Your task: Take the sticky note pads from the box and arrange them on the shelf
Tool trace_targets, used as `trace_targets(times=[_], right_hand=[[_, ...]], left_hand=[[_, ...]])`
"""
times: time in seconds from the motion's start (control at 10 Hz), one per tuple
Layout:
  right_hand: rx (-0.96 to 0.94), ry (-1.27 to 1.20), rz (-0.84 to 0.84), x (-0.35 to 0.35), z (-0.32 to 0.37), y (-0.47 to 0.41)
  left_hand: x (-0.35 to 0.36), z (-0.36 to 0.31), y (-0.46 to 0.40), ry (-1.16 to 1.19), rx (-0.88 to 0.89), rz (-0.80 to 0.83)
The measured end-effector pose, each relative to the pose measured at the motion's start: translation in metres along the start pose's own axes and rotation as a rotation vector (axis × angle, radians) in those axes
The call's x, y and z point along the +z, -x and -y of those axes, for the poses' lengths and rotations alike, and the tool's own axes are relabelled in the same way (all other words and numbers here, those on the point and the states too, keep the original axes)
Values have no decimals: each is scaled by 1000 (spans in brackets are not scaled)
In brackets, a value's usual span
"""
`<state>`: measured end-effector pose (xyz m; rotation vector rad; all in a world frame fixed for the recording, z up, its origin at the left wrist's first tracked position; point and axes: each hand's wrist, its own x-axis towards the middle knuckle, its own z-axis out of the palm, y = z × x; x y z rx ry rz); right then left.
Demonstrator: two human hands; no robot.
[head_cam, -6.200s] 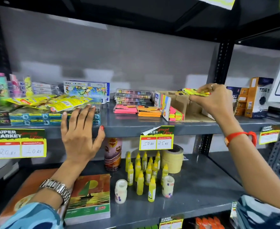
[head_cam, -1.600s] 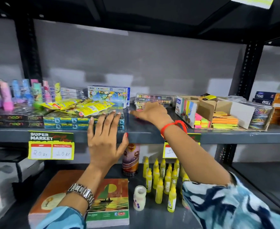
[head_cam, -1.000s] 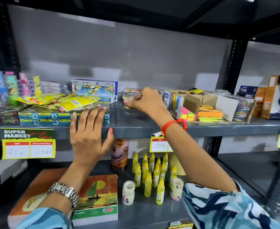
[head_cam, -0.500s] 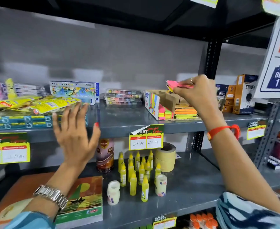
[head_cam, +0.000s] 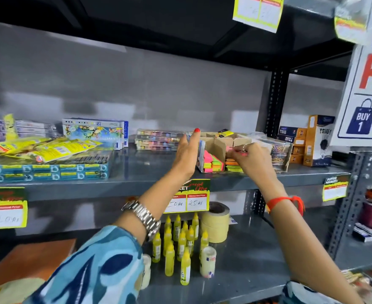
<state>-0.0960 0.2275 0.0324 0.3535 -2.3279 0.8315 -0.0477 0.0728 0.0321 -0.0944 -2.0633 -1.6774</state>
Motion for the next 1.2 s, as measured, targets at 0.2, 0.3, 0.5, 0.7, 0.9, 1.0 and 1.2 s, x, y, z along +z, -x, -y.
trace_targets(times=[0.2, 0.3, 0.5, 0.7, 0.9, 1.0, 1.2], right_hand=[[7, -61, 107, -5, 6, -2], [50, -131, 132, -7, 4, -4], [243, -524, 140, -1, -14, -11], [406, -615, 156, 13, -20, -24], [422, -721, 95, 9, -15, -24], [393, -755, 80, 13, -19, -25], [276, -363, 63, 18, -8, -15]], left_hand=[[6, 9, -18, 331, -191, 116], [10, 8, -19, 423, -244, 134], [9, 9, -23, 457, -280, 139], [20, 25, -32, 507, -234, 84], [17, 22, -27, 588, -230, 105], [20, 20, -26, 591, -196, 82], [14, 14, -22, 426, -176, 171]])
